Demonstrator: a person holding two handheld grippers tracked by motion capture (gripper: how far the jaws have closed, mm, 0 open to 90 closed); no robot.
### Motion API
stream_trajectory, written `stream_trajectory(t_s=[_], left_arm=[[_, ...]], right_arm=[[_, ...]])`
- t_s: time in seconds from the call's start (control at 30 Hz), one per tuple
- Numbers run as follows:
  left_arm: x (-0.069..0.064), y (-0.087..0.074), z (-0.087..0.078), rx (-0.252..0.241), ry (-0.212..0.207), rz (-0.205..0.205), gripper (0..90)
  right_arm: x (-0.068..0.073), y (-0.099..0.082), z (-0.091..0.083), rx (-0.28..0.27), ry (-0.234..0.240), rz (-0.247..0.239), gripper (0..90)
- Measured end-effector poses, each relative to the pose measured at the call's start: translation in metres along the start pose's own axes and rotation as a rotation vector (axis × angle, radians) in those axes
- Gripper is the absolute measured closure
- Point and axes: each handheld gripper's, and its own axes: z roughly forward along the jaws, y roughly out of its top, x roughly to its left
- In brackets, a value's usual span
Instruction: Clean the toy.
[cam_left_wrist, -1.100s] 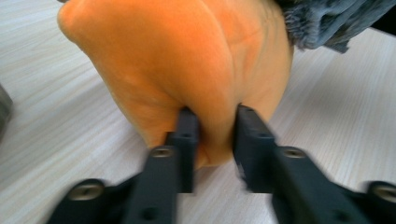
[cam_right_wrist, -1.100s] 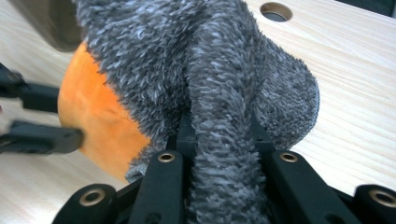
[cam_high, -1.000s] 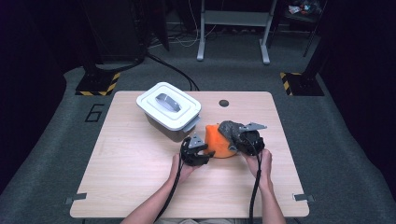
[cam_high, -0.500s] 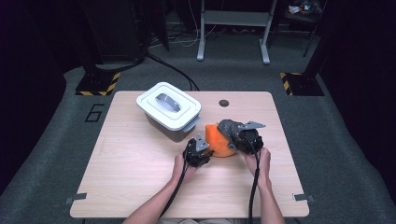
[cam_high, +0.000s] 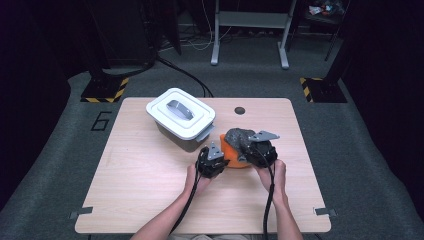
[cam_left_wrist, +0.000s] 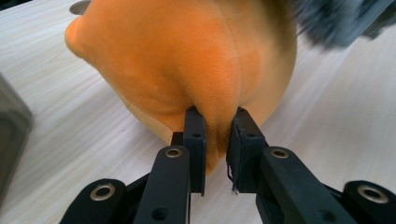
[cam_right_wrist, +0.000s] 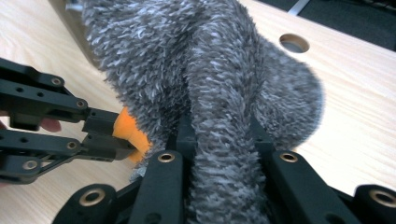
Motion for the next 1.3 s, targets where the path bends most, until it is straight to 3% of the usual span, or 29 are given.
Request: stream_trajectory(t_s=[0.17,0.47,1.03,1.3], left_arm=[[0.002,-0.002,0.003,0.015,0.001,-0.015,79.4],[0.002,-0.004,0.005,0.018,0.003,-0.029,79.1],[0.005,-0.005,0.006,0.014,-0.005,-0.028,78.8],[0.006,-0.006,0.006,0.019,-0.012,-0.031,78.6]], right_arm=[[0.006,-0.001,0.012,0.027,-0.017,-0.005,73.6],[0.007,-0.004,0.014,0.050,-0.051,-0.027,73.8],[-0.031,-0.023,0.014,0.066,-0.080,0.089,73.7],[-0.052,-0.039,0.025,0.111,-0.103,0.152,73.6]])
